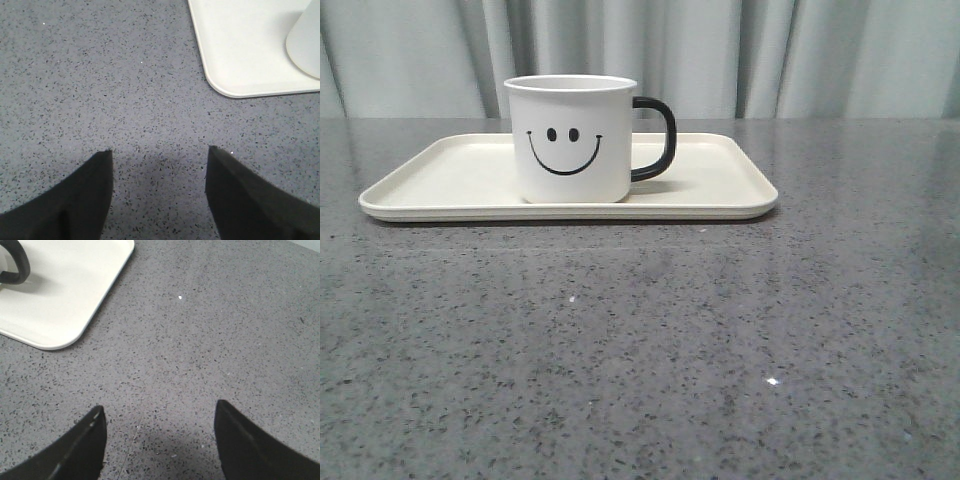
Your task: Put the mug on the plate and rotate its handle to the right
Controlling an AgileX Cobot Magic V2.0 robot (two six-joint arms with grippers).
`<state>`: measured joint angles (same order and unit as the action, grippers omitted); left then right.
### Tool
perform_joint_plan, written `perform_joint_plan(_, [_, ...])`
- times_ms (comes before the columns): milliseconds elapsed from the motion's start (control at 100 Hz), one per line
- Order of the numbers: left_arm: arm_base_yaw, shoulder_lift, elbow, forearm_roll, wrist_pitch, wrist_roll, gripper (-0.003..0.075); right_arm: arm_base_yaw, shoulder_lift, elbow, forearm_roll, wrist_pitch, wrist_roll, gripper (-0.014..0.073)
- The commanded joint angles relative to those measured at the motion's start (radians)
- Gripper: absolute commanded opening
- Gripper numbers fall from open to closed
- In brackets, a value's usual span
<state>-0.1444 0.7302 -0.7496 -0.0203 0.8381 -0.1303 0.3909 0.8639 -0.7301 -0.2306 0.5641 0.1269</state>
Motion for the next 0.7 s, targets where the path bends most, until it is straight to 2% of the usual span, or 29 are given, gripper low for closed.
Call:
perform_joint_plan(0, [0.001,-0.004,-0.025,0.0,-0.079,-0.005,0.0409,-0.007,-0.013,-0.026,-0.023,-0.071,0.0,0.0468])
perform_joint_plan(490, [0.001,-0.004,-0.025,0.0,-0.081,-0.005,0.0397,-0.007,-0.013,-0.026,-0.023,-0.071,0.0,0.0468])
perform_joint_plan(590, [0.001,-0.004,-0.025,0.0,-0.081,-0.005,0.0292,-0.007,-0.013,-0.026,-0.023,-0.07,0.0,0.0451])
perform_joint_plan(630, [0.001,-0.004,-0.025,0.0,-0.081,-0.005,0.0218,-0.007,-0.013,-0.026,-0.023,-0.07,0.0,0.0425])
perform_joint_plan(690, [0.001,-0.004,-0.025,0.0,-0.081,-0.005,0.0093,-0.007,-0.013,-0.026,-0.023,-0.07,0.0,0.0342])
